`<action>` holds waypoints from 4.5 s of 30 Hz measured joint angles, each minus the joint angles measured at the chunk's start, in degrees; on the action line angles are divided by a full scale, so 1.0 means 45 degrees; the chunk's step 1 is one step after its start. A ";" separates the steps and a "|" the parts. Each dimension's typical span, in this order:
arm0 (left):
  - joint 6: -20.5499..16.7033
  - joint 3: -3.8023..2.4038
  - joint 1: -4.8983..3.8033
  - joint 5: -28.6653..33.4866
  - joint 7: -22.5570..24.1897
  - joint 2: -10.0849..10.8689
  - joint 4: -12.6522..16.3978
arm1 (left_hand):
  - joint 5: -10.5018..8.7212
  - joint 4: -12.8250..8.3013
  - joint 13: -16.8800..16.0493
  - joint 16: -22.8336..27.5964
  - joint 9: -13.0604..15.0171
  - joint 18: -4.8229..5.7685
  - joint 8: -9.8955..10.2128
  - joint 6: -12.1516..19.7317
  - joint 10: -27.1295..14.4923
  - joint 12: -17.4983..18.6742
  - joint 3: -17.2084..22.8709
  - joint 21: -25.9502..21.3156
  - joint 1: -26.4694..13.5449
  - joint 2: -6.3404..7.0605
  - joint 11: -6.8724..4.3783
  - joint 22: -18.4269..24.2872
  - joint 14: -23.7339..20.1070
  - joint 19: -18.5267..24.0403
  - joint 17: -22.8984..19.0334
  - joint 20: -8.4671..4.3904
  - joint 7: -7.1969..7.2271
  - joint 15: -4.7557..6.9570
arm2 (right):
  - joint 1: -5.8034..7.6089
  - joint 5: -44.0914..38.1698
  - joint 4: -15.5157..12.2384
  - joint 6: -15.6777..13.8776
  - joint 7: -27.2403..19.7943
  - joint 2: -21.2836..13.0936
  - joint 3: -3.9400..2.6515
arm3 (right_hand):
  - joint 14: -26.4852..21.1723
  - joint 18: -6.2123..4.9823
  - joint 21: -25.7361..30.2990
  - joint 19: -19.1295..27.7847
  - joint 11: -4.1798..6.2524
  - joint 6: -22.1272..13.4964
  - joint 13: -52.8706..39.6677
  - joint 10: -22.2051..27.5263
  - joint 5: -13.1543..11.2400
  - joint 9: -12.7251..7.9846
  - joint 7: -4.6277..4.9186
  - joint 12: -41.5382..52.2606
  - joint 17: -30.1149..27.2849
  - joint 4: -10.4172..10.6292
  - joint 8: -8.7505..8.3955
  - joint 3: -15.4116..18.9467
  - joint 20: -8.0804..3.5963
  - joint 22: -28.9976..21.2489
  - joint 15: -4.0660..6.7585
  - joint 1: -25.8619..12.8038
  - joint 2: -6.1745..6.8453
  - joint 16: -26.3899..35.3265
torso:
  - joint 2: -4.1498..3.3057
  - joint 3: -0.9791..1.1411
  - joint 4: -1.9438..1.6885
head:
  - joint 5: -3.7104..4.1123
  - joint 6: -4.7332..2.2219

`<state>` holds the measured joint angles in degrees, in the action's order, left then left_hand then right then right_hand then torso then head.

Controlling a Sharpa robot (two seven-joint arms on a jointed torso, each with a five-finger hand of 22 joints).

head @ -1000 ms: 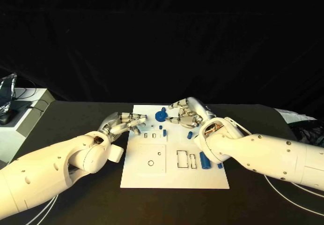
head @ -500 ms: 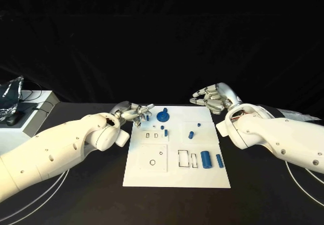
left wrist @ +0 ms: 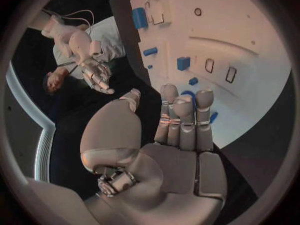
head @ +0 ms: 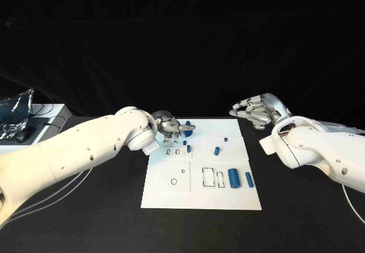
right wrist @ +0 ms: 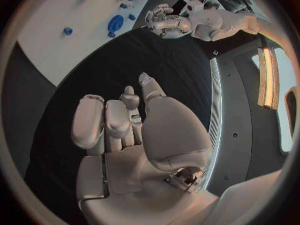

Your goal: Assemble the parts on the task board

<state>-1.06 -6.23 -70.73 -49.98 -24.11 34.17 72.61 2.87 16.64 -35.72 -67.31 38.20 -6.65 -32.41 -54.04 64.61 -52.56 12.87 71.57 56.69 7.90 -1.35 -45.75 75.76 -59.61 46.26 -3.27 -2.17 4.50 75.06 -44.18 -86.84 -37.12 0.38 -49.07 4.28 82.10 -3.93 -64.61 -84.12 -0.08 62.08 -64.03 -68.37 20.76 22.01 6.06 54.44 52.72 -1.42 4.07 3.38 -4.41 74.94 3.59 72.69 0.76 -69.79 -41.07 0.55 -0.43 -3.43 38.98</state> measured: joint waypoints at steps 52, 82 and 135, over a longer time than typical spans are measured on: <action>0.2901 0.0555 -0.0477 -0.1695 -0.2368 -0.1680 -0.1631 | 0.0001 -0.0310 0.0162 0.0327 0.2324 0.0004 0.0844 -0.0004 -0.0139 -0.0178 0.3677 -0.0311 -0.0375 0.0751 -0.0041 -0.0893 -0.0005 -0.0044 0.0446 0.0047 -0.0002 -0.0003 | -0.0001 0.1063 0.0673 0.0149 0.0032 -0.0071 0.0108 | -0.0151 -0.0499 1.0929 0.0863 -0.0201 -0.0767 0.5602 0.0763 0.0220 -0.0663 0.0307 -0.2999 -0.2475 -0.0093 0.0001 0.0093 0.0045 -0.1932 -0.0025 0.0053 0.0053 0.5202 | 0.0006 0.0062 0.0128 | 0.0021 0.0310; 0.3009 0.0588 -0.0437 -0.1705 -0.2464 -0.1859 -0.1931 | 0.0001 -0.0757 0.0206 0.0327 0.2407 0.0005 0.0844 -0.0003 -0.0183 -0.0251 0.3656 -0.0418 -0.0246 0.0623 -0.0085 -0.1012 -0.0005 -0.0044 0.0443 0.0046 -0.0002 -0.0003 | -0.0003 0.1299 0.0754 -0.0061 -0.0047 -0.0045 0.0131 | -0.0099 -0.0492 1.2879 0.0747 -0.0449 -0.0873 1.0316 -0.0594 0.0220 -0.1122 0.0338 -0.7575 -0.2949 -0.0002 -0.0049 -0.0041 0.0208 -0.4087 -0.0169 0.0053 0.0053 0.7980 | -0.0040 0.0055 0.0126 | 0.0109 0.0479; 0.3166 0.0588 -0.0291 -0.1315 -0.2069 -0.1927 -0.2250 | 0.1326 -0.2353 0.0485 0.0327 0.2244 0.0004 0.1193 0.0376 -0.0482 -0.0025 0.4237 -0.0754 0.1269 -0.0356 -0.0012 -0.1132 -0.0188 0.0121 0.0208 0.0062 -0.0146 -0.0092 | -0.0027 0.1447 0.0943 0.0028 0.0082 0.0128 0.0135 | -0.0019 -0.0480 1.2753 0.0749 -0.0297 -0.0781 1.0836 -0.0976 0.0219 -0.1395 0.0330 -0.8087 -0.2672 0.0000 -0.0048 -0.0039 0.0210 -0.4380 -0.0163 0.0053 0.0053 0.8116 | -0.0052 0.0093 0.0125 | 0.0054 0.0590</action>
<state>13.19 -3.59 -72.04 -55.90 -33.42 25.50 62.48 8.84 6.05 -33.54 -65.84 48.30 -6.63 -27.04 -52.35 62.44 -52.67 31.94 68.18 62.40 6.29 -1.41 -50.84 74.91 -59.06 47.20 -2.99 -2.82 4.09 74.94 -37.66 -82.60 -37.00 0.75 -48.49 4.89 82.02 -6.09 -7.22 -80.75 -1.42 58.57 -15.27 -72.76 21.74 15.73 7.54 18.04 40.69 -1.42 3.85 3.21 -3.47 55.23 2.85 72.92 1.00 -33.27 -41.31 0.97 0.13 -3.19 41.63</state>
